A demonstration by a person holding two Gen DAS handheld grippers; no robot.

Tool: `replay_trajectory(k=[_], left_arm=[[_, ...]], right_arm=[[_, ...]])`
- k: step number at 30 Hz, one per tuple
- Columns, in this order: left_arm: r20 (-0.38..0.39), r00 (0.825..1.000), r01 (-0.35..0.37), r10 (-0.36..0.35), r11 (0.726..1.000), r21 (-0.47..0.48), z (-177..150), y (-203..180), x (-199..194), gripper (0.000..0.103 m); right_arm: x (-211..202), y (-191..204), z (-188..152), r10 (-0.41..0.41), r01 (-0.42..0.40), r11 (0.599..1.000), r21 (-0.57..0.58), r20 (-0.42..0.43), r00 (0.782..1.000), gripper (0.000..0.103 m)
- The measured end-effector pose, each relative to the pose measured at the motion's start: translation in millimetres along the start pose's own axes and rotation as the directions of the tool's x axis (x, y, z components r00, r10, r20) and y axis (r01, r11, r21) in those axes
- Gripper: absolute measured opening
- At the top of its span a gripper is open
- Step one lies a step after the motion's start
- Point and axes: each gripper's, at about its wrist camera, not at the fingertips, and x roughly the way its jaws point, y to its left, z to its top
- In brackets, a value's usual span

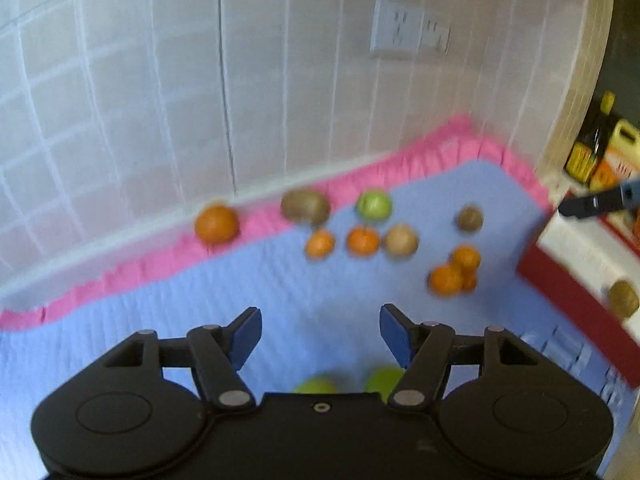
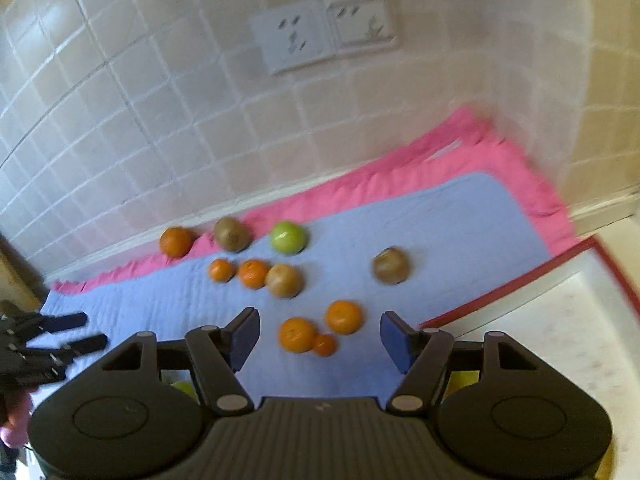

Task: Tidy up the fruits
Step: 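Grasp a second green apple with the left gripper while the right approaches a mandarin, then grasp the mandarin with the right gripper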

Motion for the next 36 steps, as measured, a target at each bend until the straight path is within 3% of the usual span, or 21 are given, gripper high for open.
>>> replay_trajectory(k=[6, 11, 13, 15, 18, 24, 29, 32, 36], left_arm=[[-0.117, 0.993, 0.007, -0.016, 0.997, -0.079, -41.7, 17.8, 30.6, 0.078], [-0.163, 0.986, 0.024, -0.046, 0.991, -0.130, -54.9, 23.7, 52.7, 0.074], [-0.162, 0.984, 0.055, -0.078, 0.989, -0.141, -55.5, 24.0, 57.3, 0.067], [-0.165, 0.982, 0.065, -0.089, 0.988, -0.142, -55.5, 22.8, 62.4, 0.064], [-0.159, 0.983, 0.071, -0.095, 0.986, -0.150, -56.8, 21.4, 68.1, 0.063], [-0.141, 0.985, 0.072, -0.096, 0.983, -0.169, -57.6, 21.8, 70.4, 0.062], [-0.145, 0.983, 0.086, -0.115, 0.977, -0.193, -59.5, 23.8, 73.0, 0.063], [-0.148, 0.982, 0.085, -0.115, 0.977, -0.196, -60.1, 22.9, 74.1, 0.063], [-0.143, 0.983, 0.083, -0.113, 0.977, -0.198, -59.4, 23.2, 73.6, 0.063]], right_arm=[[45.3, 16.3, -12.3, 0.016, -0.016, 1.000, 0.002, -0.080, 0.997, 0.066], [71.5, 30.9, -0.6, -0.191, 0.181, 0.969, -0.170, -0.044, 0.981, 0.063], [84.1, 29.3, 8.4, -0.229, 0.211, 0.952, -0.221, -0.058, 0.972, 0.061], [100.1, 23.2, 17.0, -0.209, 0.178, 0.957, -0.231, -0.120, 0.970, 0.055], [123.1, 13.0, 24.8, -0.178, 0.135, 0.970, -0.203, -0.211, 0.961, 0.055], [154.5, 11.0, 26.8, -0.208, 0.145, 0.965, -0.220, -0.297, 0.932, 0.055], [172.1, 14.3, 23.5, -0.245, 0.162, 0.950, -0.265, -0.319, 0.915, 0.051], [178.2, 15.2, 20.4, -0.225, 0.137, 0.955, -0.264, -0.341, 0.913, 0.041], [174.8, 15.7, 18.5, -0.219, 0.133, 0.953, -0.271, -0.317, 0.923, 0.040]])
